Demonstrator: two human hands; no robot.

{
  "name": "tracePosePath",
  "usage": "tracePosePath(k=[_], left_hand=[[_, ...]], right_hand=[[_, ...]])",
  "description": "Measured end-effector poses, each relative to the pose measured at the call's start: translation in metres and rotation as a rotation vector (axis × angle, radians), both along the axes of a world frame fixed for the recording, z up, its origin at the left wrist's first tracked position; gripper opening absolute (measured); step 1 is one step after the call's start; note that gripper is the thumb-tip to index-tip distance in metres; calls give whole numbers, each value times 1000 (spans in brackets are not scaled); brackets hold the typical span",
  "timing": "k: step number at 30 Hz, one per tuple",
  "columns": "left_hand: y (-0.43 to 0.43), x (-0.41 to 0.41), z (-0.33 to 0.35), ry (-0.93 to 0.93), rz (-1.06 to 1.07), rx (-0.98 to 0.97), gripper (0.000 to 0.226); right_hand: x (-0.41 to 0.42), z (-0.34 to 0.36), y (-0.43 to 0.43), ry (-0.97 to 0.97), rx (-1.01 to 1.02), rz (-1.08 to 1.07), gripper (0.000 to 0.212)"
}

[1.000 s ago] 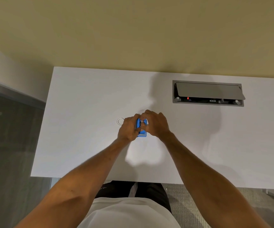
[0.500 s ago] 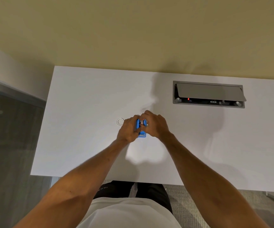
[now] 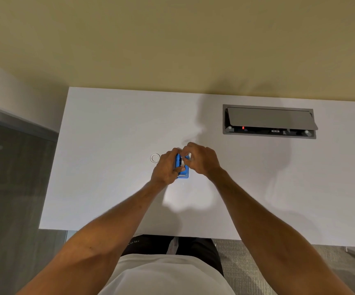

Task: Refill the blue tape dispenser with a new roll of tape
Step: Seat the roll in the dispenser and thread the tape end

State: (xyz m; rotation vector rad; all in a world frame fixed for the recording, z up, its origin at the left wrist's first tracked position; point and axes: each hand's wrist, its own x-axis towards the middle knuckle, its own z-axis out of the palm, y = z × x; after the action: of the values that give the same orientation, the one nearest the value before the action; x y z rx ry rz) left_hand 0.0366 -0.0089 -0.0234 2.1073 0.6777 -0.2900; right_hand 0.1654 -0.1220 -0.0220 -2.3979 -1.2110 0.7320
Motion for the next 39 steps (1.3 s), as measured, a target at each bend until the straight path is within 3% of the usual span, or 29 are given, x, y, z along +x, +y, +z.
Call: tracePosePath(k=[6,11,17,25,33,39], left_hand=[[2,-2,2,-5,-2,-12,43],[0,-3,0,-43,-1,-3,35],[-3,-2,1,-39,19,-10,45],[2,-4,-1,-17,0,-4,43],[5,-3,-1,-10,-35,18,44],[3,-3,-5,-11,-11,19,41]], right_hand=[[-6,0,-3,-17,0,-7,42],[-7,0,0,-37,11,-1,36],[-2,1,6,-50,-22,18,26],[-6,-1,3,-6,-48,-5,46],[2,0,8,-4,-69,-2,30],[2,3,5,49,-56,25,35]])
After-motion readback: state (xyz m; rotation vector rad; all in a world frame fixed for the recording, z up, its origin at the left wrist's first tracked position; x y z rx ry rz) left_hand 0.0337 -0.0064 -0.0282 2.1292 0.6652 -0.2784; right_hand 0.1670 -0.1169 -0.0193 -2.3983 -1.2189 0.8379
